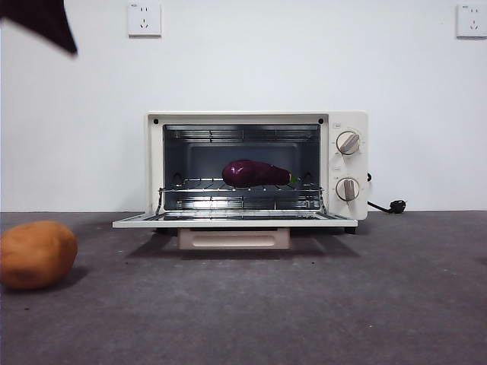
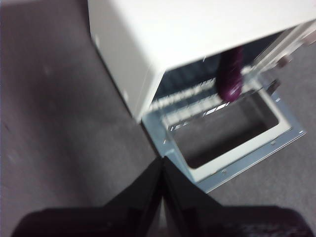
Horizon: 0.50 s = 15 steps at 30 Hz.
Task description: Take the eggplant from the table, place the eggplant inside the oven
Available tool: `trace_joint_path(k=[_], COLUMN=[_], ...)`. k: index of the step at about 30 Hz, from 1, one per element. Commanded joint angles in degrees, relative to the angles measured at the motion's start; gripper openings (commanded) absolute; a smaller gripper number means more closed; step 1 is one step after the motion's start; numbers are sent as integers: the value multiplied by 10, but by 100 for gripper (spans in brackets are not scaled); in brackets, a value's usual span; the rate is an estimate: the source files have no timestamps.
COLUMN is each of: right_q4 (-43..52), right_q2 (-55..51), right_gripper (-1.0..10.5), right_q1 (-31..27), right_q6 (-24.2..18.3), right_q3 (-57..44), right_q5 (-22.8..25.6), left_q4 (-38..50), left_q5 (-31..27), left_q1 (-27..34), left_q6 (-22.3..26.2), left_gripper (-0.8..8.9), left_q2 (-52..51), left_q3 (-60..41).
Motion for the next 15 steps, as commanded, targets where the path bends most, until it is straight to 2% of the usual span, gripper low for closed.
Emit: trace_joint_path(k=[1, 15], right_q4=[-4, -16], right_q2=[-7, -9], right_gripper=[-11, -11], right_q1=[0, 0], right_q6=[-6, -17], right_q3=[0, 0], right_q5=[1, 40], left_q4=[20, 44], left_q5=[26, 56], left_q1=[7, -2], left_q6=[-12, 9], left_gripper=[-6, -7], left_q2=[25, 190], left_q3=[-37, -72])
